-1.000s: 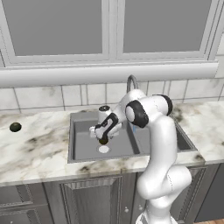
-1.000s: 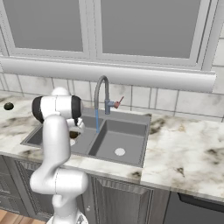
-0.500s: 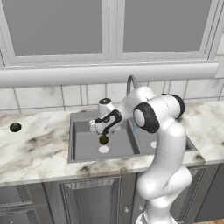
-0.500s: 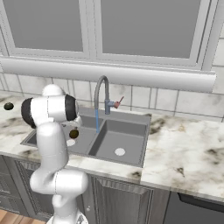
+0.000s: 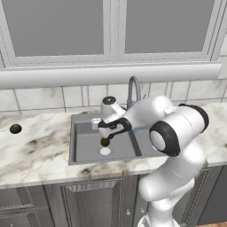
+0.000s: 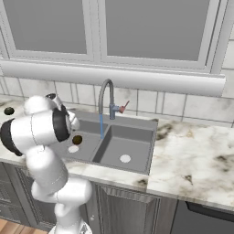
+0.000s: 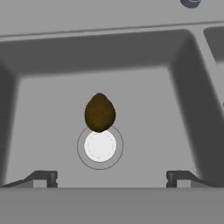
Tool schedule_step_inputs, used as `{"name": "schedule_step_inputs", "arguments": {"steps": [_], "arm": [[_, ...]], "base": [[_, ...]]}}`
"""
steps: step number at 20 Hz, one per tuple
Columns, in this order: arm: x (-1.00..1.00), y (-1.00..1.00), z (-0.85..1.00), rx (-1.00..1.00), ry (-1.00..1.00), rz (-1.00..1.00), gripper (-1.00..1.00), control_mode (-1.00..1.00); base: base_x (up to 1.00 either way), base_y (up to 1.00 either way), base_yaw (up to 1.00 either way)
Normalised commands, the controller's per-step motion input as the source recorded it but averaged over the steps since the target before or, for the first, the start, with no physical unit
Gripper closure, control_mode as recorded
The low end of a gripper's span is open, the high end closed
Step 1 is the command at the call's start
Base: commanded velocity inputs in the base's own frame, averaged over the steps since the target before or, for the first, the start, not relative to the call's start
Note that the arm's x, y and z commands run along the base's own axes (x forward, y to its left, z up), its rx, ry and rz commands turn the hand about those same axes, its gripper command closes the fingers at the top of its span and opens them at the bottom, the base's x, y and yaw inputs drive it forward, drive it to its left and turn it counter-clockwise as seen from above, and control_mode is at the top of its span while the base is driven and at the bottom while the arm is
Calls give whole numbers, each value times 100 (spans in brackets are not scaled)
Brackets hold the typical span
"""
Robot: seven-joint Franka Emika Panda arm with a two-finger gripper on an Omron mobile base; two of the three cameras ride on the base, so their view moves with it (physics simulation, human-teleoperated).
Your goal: Turn on the sink faucet. Then move the avocado from the counter to the sink. Turn off the sink. Move the vegetable from the sink to the pot next to the stove. Finally move the pot to the rear left burner.
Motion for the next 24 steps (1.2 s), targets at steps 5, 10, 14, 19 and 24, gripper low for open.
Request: {"name": "schedule_step_inputs", "arguments": {"steps": [5,10,14,19,24], "arm": [[-60,-19,47,-1,-12,-4,-100,-100],[-47,-47,28,0,-8,-1,-100,-100],[-48,-55,32,0,-4,0,-100,-100],[-44,-60,34,0,-3,0,-100,-100],[-27,-63,31,0,0,0,-100,-100]], "base": [[0,0,0],[0,0,0],[0,0,0],[0,0,0],[0,0,0]]}}
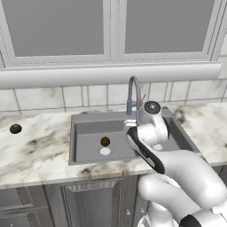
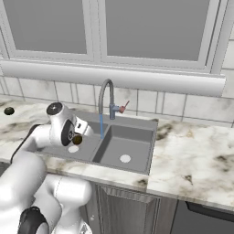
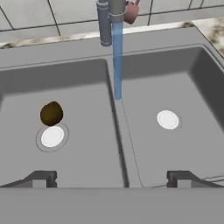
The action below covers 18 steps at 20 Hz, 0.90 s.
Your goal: Turn on the sink faucet. Then move the avocado from the counter to the sink. Turn off the sink. Move the vegetable from the sink to the pot next to the stove. Finally move the pot to the rear left burner.
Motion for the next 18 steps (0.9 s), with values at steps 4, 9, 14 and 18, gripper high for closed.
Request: {"name": "schedule_step_inputs", "arguments": {"steps": [4,9,14,18], "arm": [[-3,-65,24,0,0,0,-100,-100],[13,-76,7,4,0,7,-100,-100],[27,-62,0,5,0,14,-100,-100],[16,-35,-4,3,0,4,-100,-100]], "base": [[0,0,0],[0,0,0],[0,0,0],[0,0,0]]}}
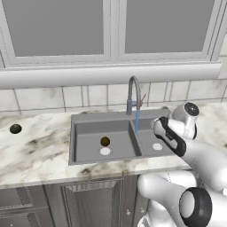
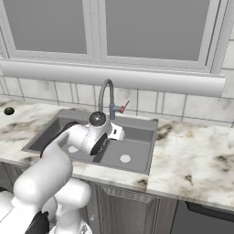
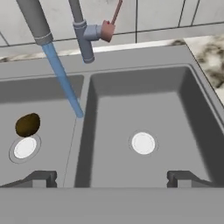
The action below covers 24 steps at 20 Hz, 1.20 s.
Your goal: Turn on the sink faucet. Then move the avocado from the counter to the sink. Turn off the sink. Move the vegetable from the sink to the pot next to the stove. Finally move the pot to the rear left burner.
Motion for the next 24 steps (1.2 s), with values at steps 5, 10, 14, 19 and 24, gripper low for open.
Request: {"name": "schedule_step_inputs", "arguments": {"steps": [5,10,14,19,24], "arm": [[42,-55,0,5,-4,16,-100,-100],[56,-36,0,3,-12,23,-100,-100],[61,-16,4,0,-13,26,-100,-100],[63,-6,2,0,-10,26,-100,-100],[50,0,0,0,-9,19,-100,-100]], "base": [[0,0,0],[0,0,0],[0,0,0],[0,0,0],[0,0,0]]}}
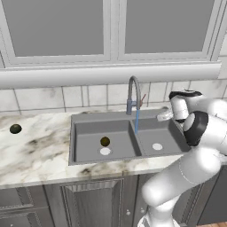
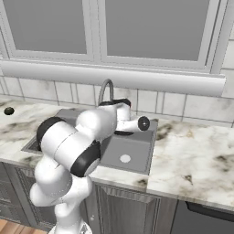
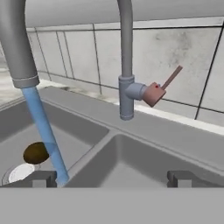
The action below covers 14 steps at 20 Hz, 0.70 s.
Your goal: Turn on the sink faucet. Then move the avocado from the counter to the sink. Turn off the sink. Move the vegetable from the sink to the pot next to the stove. Finally move the pot to the rear left burner.
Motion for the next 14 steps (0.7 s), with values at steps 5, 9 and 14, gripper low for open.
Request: {"name": "schedule_step_inputs", "arguments": {"steps": [5,9,14], "arm": [[52,-5,0,0,-9,11,-100,-100],[58,-3,0,0,-8,10,-100,-100],[63,-1,0,0,-6,12,-100,-100]], "base": [[0,0,0],[0,0,0],[0,0,0]]}}
